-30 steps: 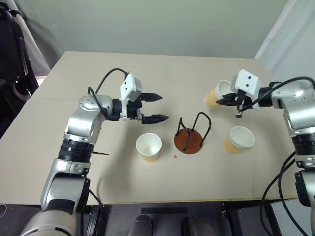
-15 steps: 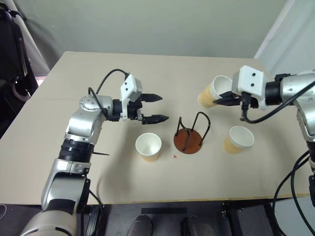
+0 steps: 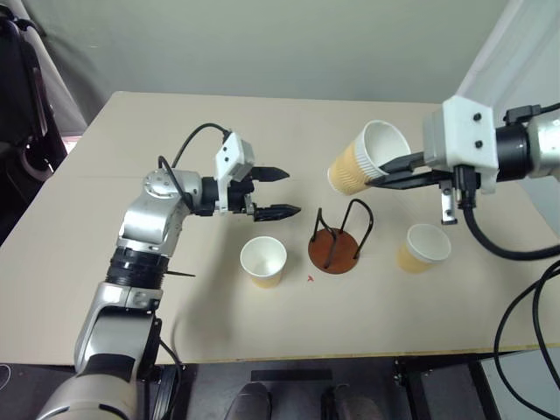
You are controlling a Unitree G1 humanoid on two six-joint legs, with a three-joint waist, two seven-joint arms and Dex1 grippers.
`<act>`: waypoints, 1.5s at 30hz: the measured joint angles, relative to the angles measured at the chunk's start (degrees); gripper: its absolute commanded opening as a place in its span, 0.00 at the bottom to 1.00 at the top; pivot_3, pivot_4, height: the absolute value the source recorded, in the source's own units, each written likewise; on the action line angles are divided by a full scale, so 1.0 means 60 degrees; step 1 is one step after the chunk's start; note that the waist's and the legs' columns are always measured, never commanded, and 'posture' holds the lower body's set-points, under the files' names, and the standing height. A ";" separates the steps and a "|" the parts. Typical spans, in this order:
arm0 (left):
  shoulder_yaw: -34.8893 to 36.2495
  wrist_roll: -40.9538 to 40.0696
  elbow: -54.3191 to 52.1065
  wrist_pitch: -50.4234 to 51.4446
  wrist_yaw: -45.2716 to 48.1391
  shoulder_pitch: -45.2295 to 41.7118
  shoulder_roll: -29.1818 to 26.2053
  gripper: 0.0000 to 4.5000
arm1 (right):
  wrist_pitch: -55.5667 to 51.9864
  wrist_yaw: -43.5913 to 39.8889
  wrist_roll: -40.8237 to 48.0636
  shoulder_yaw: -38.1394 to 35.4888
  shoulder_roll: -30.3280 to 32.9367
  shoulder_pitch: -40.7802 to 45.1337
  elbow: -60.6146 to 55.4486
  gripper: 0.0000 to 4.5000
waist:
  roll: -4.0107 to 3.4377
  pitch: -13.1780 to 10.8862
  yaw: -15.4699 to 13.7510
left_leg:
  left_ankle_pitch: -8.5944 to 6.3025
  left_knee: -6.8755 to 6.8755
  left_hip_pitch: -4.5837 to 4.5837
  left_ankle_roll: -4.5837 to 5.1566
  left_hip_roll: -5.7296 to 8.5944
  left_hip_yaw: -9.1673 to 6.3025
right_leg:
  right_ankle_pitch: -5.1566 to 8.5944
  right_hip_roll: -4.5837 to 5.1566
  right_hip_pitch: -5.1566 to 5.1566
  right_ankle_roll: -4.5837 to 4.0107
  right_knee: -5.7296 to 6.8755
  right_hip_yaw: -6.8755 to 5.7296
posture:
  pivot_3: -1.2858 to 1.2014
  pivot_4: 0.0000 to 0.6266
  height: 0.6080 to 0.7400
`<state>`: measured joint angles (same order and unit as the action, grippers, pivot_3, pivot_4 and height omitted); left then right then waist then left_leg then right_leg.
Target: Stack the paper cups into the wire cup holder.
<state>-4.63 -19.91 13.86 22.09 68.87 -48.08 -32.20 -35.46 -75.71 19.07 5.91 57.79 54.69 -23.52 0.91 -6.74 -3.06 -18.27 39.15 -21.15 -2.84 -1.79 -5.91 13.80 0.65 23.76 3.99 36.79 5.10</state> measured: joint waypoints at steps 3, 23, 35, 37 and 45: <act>-0.0002 0.0011 0.0043 -0.0025 0.0006 -0.0003 -0.0001 1.00 | 0.0309 -0.0076 -0.0178 0.0266 0.0199 -0.0185 -0.0004 0.00 | 0.0000 0.0000 -0.0001 | 0.0000 0.0000 0.0001 0.0001 -0.0001 -0.0001 | 0.0000 0.0000 0.0001 0.0000 0.0004 0.0001 | 0.52 0.24 1.00; -0.0007 0.0059 0.0063 -0.0085 -0.0044 0.0000 -0.0014 1.00 | 0.1312 -0.0327 -0.0722 0.0780 0.0269 -0.1015 -0.0256 0.00 | 0.0000 0.0000 -0.0001 | 0.0000 0.0003 0.0001 0.0001 0.0000 0.0000 | 0.0000 0.0000 -0.0001 0.0001 0.0004 -0.0003 | 0.52 0.24 1.00; -0.0007 0.0082 0.0063 -0.0088 -0.0074 0.0001 -0.0020 1.00 | 0.1956 -0.0349 -0.1352 0.1099 0.0261 -0.1246 -0.0022 0.09 | 0.0000 0.0000 0.0002 | 0.0000 0.0002 0.0001 0.0001 0.0000 0.0000 | 0.0000 0.0001 0.0000 0.0001 0.0006 -0.0002 | 0.52 0.24 1.00; -0.0007 0.0086 0.0063 -0.0088 -0.0077 0.0001 -0.0026 1.00 | 0.1956 -0.0352 -0.1348 0.1100 0.0215 -0.1249 -0.0025 0.20 | 0.0000 0.0000 0.0003 | 0.0000 0.0002 0.0001 0.0001 0.0000 0.0000 | 0.0000 0.0000 0.0000 0.0001 0.0006 -0.0001 | 0.52 0.24 1.00; -0.0007 0.0095 0.0063 -0.0088 -0.0086 0.0003 -0.0035 1.00 | 0.1866 -0.0275 -0.1288 0.1099 -0.0177 -0.1239 -0.0032 0.77 | 0.0000 0.0000 0.0013 | 0.0001 0.0003 0.0002 0.0001 0.0000 0.0000 | 0.0000 0.0000 0.0001 0.0001 0.0006 -0.0003 | 0.52 0.24 1.00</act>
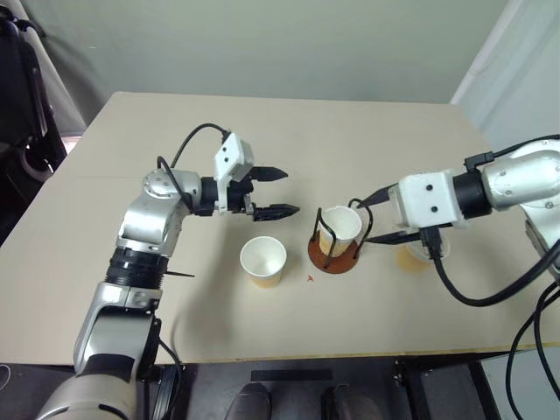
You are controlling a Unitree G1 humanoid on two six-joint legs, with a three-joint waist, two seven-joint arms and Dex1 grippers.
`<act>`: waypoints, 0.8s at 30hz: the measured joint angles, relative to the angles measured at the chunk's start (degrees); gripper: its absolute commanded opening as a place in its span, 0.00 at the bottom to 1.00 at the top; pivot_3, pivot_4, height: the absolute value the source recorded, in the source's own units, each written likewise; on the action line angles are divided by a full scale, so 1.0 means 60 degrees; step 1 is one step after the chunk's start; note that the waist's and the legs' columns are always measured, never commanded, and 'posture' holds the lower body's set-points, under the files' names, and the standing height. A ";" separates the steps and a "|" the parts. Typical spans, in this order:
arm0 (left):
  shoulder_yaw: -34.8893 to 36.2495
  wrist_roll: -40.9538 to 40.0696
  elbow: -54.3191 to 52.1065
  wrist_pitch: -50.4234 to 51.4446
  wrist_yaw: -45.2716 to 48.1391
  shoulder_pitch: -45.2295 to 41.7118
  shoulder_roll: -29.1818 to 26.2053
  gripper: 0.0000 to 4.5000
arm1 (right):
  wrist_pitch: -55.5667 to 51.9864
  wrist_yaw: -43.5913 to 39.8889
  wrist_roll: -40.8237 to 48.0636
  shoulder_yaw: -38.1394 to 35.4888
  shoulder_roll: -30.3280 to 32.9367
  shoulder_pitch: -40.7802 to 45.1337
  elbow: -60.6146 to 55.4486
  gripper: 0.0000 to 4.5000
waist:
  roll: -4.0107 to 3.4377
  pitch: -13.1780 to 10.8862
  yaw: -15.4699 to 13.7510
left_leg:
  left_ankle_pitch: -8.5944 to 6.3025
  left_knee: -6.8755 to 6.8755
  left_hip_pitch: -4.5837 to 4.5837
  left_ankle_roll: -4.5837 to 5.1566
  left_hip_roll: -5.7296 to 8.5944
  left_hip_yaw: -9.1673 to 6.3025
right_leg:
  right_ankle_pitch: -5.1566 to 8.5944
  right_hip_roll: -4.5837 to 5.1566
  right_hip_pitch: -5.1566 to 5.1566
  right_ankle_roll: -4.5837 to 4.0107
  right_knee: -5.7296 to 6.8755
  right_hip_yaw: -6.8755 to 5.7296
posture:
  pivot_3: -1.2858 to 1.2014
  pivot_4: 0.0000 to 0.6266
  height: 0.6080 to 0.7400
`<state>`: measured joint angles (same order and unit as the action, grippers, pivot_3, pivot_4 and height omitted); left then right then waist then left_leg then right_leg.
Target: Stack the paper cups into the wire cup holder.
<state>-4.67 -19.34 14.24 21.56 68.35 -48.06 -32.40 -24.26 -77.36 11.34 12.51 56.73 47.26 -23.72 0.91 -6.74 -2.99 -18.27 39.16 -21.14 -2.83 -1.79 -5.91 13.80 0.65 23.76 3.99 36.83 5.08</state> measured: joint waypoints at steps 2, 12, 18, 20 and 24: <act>0.0000 0.0004 0.0001 -0.0003 -0.0002 0.0000 0.0000 1.00 | -0.0153 0.0079 0.0124 -0.0011 -0.0106 0.0059 0.0002 0.77 | 0.0000 0.0000 -0.0001 | 0.0000 0.0000 0.0000 0.0000 0.0000 0.0000 | 0.0000 0.0000 0.0000 0.0000 -0.0001 -0.0002 | 0.52 0.24 1.00; 0.0004 -0.0022 0.0019 -0.0116 0.0004 0.0003 0.0067 1.00 | -0.1244 0.0339 0.0899 -0.0948 0.0453 -0.0437 0.0043 0.77 | 0.0001 0.0000 -0.0036 | 0.0000 0.0001 -0.0004 0.0000 0.0000 -0.0003 | 0.0000 0.0004 -0.0008 0.0000 -0.0006 -0.0001 | 0.52 0.24 1.00; 0.0005 -0.0029 0.0089 -0.0275 0.0064 -0.0005 0.0104 1.00 | -0.1471 0.0652 0.0750 -0.1234 0.1153 -0.1132 0.0106 0.77 | 0.0001 0.0000 -0.0024 | 0.0000 0.0003 -0.0001 0.0000 0.0000 0.0002 | 0.0000 0.0003 -0.0007 0.0000 0.0003 0.0010 | 0.52 0.24 1.00; 0.0006 -0.0117 0.0091 -0.0333 0.0157 -0.0003 0.0160 1.00 | -0.1454 0.0805 0.0653 -0.1394 0.1463 -0.1648 0.0087 0.77 | 0.0002 0.0001 -0.0030 | 0.0000 0.0006 -0.0001 0.0000 0.0000 0.0001 | 0.0000 0.0002 -0.0012 0.0001 0.0001 0.0008 | 0.52 0.24 1.00; 0.0042 -0.0256 0.0094 -0.0356 0.0296 -0.0003 0.0168 1.00 | -0.1439 0.0989 0.0507 -0.1498 0.1576 -0.2171 0.0146 0.77 | 0.0001 0.0001 -0.0032 | 0.0000 0.0007 0.0000 0.0000 0.0002 0.0004 | 0.0001 0.0003 -0.0011 0.0003 0.0007 0.0008 | 0.52 0.24 1.00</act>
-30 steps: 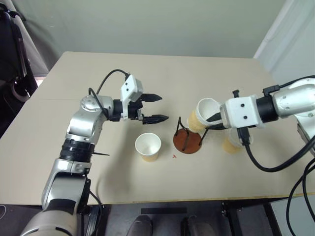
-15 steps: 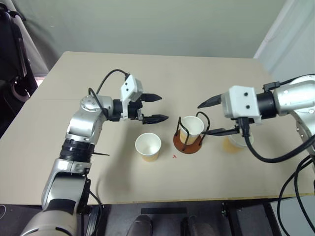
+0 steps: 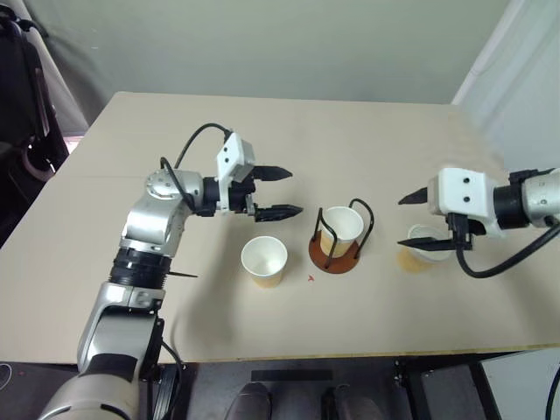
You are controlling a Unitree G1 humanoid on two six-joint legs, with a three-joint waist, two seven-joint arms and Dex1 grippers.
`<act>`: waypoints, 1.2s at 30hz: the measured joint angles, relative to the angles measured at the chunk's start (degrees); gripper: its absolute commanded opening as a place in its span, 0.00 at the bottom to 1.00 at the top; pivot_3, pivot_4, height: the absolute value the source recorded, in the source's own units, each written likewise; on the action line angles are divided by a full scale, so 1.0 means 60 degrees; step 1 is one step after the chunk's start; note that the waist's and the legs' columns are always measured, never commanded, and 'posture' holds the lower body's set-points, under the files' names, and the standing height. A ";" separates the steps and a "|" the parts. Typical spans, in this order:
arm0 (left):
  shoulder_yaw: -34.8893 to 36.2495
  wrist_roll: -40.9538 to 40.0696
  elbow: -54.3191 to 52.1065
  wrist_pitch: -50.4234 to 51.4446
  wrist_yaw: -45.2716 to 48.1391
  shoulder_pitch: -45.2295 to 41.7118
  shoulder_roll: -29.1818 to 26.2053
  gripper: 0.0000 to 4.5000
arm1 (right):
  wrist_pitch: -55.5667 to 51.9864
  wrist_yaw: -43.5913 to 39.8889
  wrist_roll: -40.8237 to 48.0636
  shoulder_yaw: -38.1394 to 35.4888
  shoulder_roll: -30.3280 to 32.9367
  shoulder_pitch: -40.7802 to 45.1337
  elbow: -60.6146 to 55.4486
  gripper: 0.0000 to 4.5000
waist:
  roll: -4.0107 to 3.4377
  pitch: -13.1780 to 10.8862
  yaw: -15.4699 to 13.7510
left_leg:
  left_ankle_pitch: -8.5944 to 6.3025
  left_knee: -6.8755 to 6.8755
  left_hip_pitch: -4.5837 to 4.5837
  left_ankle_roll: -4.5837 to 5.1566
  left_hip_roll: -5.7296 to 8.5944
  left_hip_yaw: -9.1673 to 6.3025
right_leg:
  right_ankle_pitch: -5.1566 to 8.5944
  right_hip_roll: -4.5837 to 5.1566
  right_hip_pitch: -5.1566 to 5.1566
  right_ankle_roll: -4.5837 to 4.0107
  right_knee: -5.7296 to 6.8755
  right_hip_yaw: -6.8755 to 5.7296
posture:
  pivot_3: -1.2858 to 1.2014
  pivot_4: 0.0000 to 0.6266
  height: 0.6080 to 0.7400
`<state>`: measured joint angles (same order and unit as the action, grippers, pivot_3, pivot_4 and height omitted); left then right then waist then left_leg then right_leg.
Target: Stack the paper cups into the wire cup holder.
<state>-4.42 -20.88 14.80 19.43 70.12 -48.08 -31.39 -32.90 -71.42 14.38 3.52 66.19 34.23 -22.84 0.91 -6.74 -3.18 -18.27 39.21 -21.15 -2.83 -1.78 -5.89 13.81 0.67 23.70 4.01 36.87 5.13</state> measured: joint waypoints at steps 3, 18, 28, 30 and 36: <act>0.0083 -0.0293 -0.0027 0.0062 0.0197 -0.0003 0.0036 1.00 | -0.0009 0.0127 -0.0003 -0.0183 0.0099 -0.0453 0.0009 0.77 | 0.0001 0.0000 -0.0003 | 0.0000 0.0002 0.0000 0.0000 -0.0001 0.0002 | 0.0000 -0.0003 -0.0002 0.0001 0.0000 -0.0002 | 0.52 0.24 1.00; 0.0206 -0.0888 -0.0735 0.0890 0.1434 -0.0036 -0.0867 1.00 | 0.0296 0.0428 -0.0421 -0.0488 0.0487 -0.2161 0.0422 0.77 | 0.0001 0.0000 -0.0002 | -0.0002 0.0006 0.0009 0.0005 -0.0002 0.0006 | 0.0000 -0.0005 -0.0008 0.0008 0.0003 0.0000 | 0.52 0.24 1.00; 0.0206 -0.0905 -0.0962 0.0952 0.1343 -0.0067 -0.0860 1.00 | 0.1228 0.0420 -0.1309 -0.0059 0.0594 -0.2462 0.1435 0.69 | 0.0001 0.0000 0.0016 | -0.0003 0.0007 0.0011 0.0006 -0.0003 0.0008 | 0.0000 -0.0006 -0.0007 0.0009 0.0007 0.0001 | 0.52 0.24 1.00; 0.0206 -0.0902 -0.0962 0.0952 0.1338 -0.0068 -0.0861 1.00 | 0.1250 0.0419 -0.1363 0.0059 0.0467 -0.2405 0.1503 0.56 | 0.0001 0.0000 0.0017 | -0.0003 0.0007 0.0011 0.0006 -0.0003 0.0009 | 0.0000 -0.0006 -0.0007 0.0009 0.0006 -0.0001 | 0.52 0.24 1.00; 0.0206 -0.0870 -0.0963 0.0947 0.1329 -0.0068 -0.0863 1.00 | 0.1252 0.0390 -0.1465 0.0377 0.0229 -0.2153 0.1498 0.07 | 0.0001 0.0000 0.0009 | -0.0003 0.0009 0.0010 0.0007 -0.0002 0.0008 | 0.0000 -0.0006 -0.0008 0.0009 0.0005 -0.0002 | 0.52 0.24 1.00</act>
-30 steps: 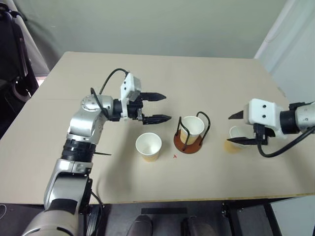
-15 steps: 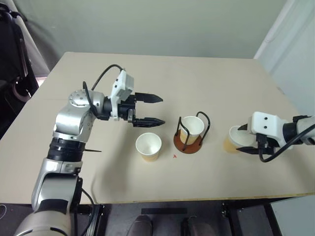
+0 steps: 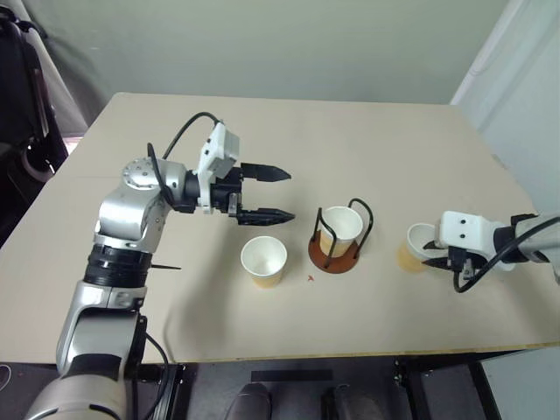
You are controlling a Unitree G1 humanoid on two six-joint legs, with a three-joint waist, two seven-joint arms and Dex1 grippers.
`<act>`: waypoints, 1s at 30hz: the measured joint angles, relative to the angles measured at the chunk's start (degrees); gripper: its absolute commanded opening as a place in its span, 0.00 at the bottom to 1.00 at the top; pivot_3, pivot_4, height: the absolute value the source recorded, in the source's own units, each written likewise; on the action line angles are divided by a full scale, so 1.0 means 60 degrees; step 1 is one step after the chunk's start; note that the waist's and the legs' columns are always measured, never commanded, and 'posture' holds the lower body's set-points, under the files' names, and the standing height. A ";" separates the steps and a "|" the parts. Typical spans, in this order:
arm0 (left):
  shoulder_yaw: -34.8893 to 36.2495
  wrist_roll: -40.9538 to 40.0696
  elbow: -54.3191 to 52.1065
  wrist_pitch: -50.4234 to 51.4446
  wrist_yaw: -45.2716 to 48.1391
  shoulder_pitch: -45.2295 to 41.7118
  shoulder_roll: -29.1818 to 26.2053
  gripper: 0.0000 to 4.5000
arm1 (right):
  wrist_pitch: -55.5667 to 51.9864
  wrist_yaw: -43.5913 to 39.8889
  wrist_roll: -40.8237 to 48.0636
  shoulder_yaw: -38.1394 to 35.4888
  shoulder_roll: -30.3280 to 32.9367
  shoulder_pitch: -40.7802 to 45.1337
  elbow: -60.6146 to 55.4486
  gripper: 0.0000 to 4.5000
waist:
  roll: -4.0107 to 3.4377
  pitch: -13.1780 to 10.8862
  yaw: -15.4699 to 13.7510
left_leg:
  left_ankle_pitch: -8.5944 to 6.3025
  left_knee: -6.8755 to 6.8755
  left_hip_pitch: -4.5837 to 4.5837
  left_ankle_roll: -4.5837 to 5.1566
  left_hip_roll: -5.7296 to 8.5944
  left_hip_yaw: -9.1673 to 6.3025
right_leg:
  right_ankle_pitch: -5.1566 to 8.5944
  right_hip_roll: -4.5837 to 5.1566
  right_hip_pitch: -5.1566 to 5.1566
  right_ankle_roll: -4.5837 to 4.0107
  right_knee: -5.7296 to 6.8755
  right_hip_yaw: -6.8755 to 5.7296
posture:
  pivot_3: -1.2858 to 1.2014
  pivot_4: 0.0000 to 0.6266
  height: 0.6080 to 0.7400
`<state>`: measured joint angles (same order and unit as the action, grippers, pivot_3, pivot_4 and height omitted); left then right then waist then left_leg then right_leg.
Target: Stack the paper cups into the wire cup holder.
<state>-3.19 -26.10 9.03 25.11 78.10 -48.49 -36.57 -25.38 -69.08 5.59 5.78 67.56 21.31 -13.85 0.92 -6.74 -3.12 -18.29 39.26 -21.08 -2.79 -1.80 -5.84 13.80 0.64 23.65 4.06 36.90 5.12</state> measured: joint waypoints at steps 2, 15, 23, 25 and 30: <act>0.0000 0.0029 0.0000 -0.0007 0.0000 0.0000 0.0000 1.00 | 0.0003 -0.0029 -0.0028 0.0011 -0.0012 0.0030 0.0000 0.02 | 0.0000 0.0000 0.0001 | 0.0000 0.0000 0.0000 0.0000 0.0000 0.0000 | 0.0000 0.0000 0.0000 0.0000 0.0000 -0.0001 | 0.52 0.24 1.00; 0.0000 0.0041 0.0000 -0.0040 0.0465 0.0047 -0.0430 1.00 | -0.0531 -0.0479 0.0488 -0.0135 0.0023 0.0451 -0.0285 0.02 | 0.0000 0.0000 0.0025 | 0.0000 -0.0003 0.0001 0.0000 -0.0001 0.0004 | 0.0000 -0.0003 0.0003 0.0000 -0.0001 0.0000 | 0.52 0.24 1.00; -0.0030 0.0038 -0.0007 0.0035 0.1155 0.0224 -0.0945 1.00 | -0.1255 -0.0604 0.1233 -0.0630 0.0187 0.2364 -0.0494 0.02 | 0.0000 0.0000 0.0028 | 0.0000 -0.0011 0.0000 0.0000 0.0000 -0.0005 | 0.0000 -0.0002 0.0006 0.0000 -0.0006 0.0002 | 0.52 0.24 1.00; -0.0036 0.0042 -0.0008 0.0036 0.1195 0.0234 -0.0960 1.00 | -0.1462 -0.0617 0.1450 -0.0715 0.0183 0.2969 -0.0632 0.02 | 0.0000 0.0000 0.0027 | 0.0000 -0.0012 -0.0001 0.0000 0.0000 -0.0007 | 0.0001 -0.0003 0.0008 -0.0001 -0.0007 0.0000 | 0.52 0.24 1.00; -0.0044 0.0057 -0.0008 0.0035 0.1299 0.0239 -0.0973 1.00 | -0.2003 -0.0635 0.1956 -0.0715 -0.0094 0.4418 -0.0873 0.02 | -0.0003 -0.0002 0.0057 | 0.0000 -0.0016 -0.0002 0.0000 0.0000 -0.0004 | 0.0001 -0.0001 0.0018 -0.0002 -0.0007 0.0003 | 0.52 0.24 1.00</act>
<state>-3.45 -25.76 8.98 25.32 85.89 -47.06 -42.41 -37.40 -72.90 17.33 1.49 66.99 47.82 -19.09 0.90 -6.75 -2.78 -18.29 39.16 -21.09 -2.79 -1.80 -5.86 13.81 0.63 23.75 4.05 36.86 5.14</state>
